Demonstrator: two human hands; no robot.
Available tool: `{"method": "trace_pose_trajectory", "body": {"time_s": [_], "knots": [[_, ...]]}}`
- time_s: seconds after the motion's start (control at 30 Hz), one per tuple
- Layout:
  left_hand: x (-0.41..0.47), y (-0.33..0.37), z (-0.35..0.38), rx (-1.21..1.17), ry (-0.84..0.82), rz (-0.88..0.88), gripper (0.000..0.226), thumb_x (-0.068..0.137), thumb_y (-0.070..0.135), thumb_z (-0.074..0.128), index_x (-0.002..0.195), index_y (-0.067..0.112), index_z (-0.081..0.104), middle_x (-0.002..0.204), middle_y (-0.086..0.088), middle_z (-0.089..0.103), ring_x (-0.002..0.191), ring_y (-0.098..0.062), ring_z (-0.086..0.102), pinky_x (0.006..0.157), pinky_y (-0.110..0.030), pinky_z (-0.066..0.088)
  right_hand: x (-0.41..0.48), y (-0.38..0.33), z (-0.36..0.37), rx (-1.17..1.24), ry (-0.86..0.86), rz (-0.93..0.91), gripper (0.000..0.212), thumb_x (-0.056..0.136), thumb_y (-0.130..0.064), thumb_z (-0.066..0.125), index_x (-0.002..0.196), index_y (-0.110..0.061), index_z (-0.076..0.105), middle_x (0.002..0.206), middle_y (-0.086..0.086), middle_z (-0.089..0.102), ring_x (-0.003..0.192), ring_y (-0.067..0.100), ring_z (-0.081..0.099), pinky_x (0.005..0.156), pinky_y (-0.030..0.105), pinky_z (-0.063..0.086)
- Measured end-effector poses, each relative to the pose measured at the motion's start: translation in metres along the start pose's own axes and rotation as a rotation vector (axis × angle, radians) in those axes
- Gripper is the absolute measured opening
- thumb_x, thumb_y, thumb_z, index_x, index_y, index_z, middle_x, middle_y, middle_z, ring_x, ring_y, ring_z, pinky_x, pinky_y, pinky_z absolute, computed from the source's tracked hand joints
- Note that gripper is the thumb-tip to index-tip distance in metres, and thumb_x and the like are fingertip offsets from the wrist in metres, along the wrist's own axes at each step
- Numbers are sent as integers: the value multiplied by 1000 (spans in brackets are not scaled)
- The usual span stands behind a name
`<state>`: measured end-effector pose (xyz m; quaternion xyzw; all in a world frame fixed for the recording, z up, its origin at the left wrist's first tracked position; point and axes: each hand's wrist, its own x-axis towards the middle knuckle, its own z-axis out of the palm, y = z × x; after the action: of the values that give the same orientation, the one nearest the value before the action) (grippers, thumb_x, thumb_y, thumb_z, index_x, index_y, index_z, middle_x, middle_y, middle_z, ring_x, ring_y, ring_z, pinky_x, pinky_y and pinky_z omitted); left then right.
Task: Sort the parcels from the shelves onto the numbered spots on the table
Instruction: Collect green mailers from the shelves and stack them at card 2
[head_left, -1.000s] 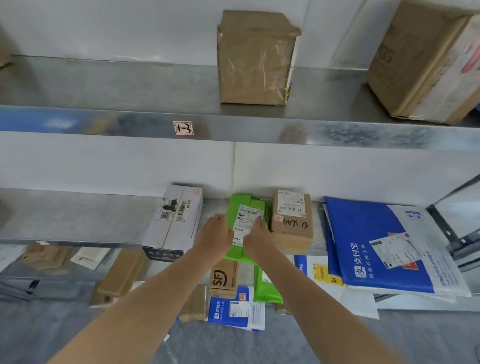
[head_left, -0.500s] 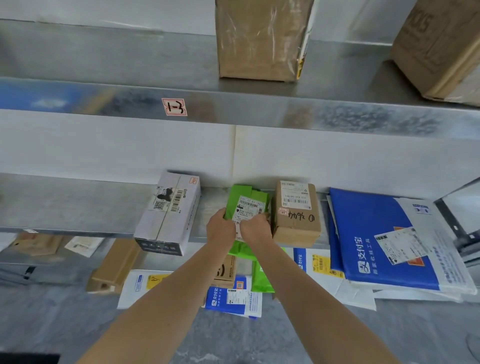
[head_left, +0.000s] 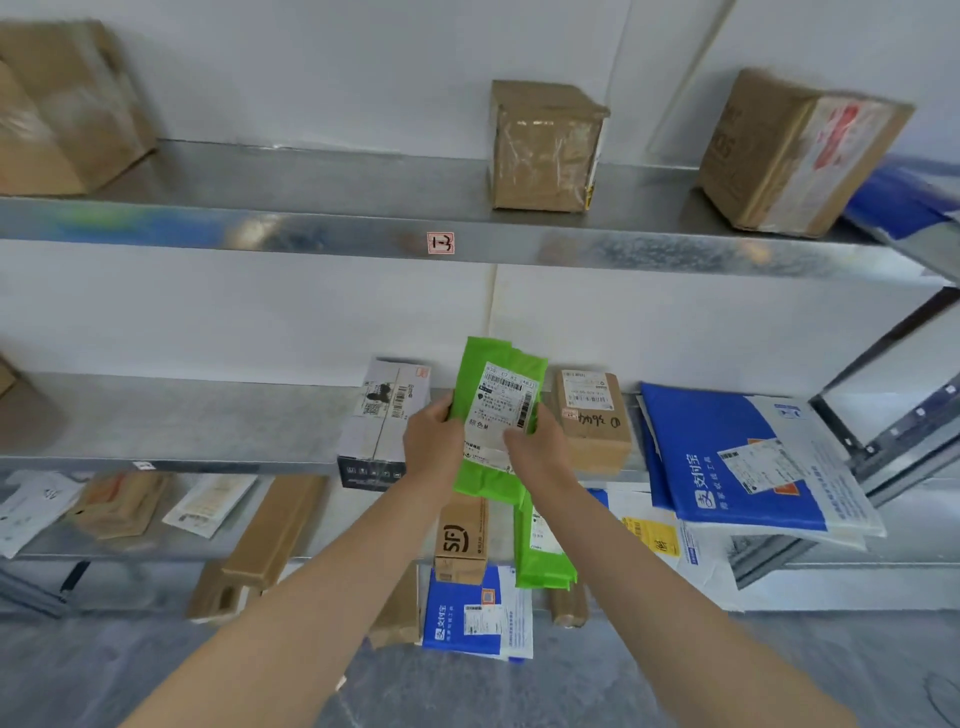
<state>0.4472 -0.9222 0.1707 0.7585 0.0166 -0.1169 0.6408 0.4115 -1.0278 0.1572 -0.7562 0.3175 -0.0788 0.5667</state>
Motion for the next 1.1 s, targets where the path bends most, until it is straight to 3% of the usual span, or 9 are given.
{"method": "trace_pose_trajectory", "body": {"time_s": [0.17,0.27,0.37,0.5,0.67,0.8,0.87,0.97,1.1], "knots": [[-52,13,-25,-107,13,118,30,85,13,57,93,36,73,83,14,73,67,4,64,50,-9,46,-61,-17,-13,22,42,-194,50,84,4,43,123,-27,50,109,-4,66,96,17,62,75,29,51],[-85,15,-41,-202,-3,159,35,85,11,57,87,42,71,78,21,72,69,8,66,66,-20,56,-96,-21,-17,-19,63,-294,53,86,4,43,130,-25,50,112,-7,63,97,11,57,69,15,45],[-112,16,-64,-238,18,202,37,85,11,55,101,40,72,89,18,74,86,-2,69,78,-34,59,-124,-28,-15,-33,67,-416,54,84,5,46,130,-23,54,109,-13,64,98,6,60,71,7,47],[-152,11,-99,-285,113,248,39,88,14,55,102,49,69,98,17,73,96,-9,69,82,-38,58,-165,-29,-1,27,-31,-508,65,84,7,48,136,-31,49,125,-14,62,116,3,56,100,27,47],[-204,-5,-139,-367,264,240,43,91,5,56,107,44,67,104,10,73,92,-6,70,76,-30,59,-208,-23,21,18,-158,-546,67,85,3,50,140,-35,45,133,-14,57,123,3,52,106,36,45],[-249,-26,-171,-372,355,188,50,91,-1,51,120,36,65,110,12,72,100,-9,69,84,-35,57,-253,-11,43,43,-291,-526,67,89,-1,49,142,-41,39,137,-19,53,127,2,49,106,36,45],[-273,-38,-188,-383,435,155,53,90,-1,51,110,45,68,108,14,72,102,-9,68,87,-37,55,-275,-2,59,67,-353,-521,65,90,-2,49,142,-41,39,138,-21,52,128,0,47,107,37,44],[-314,-51,-217,-390,586,148,60,91,-4,50,100,53,66,98,24,71,97,-1,68,78,-25,56,-313,7,88,123,-456,-512,67,88,4,49,141,-37,44,136,-20,54,127,-1,48,107,35,44],[-364,-73,-273,-378,768,155,49,92,-3,51,121,35,63,106,20,70,98,3,66,79,-20,55,-379,6,130,116,-603,-559,67,85,8,49,137,-35,48,123,-26,57,114,-12,51,100,17,43]]}}
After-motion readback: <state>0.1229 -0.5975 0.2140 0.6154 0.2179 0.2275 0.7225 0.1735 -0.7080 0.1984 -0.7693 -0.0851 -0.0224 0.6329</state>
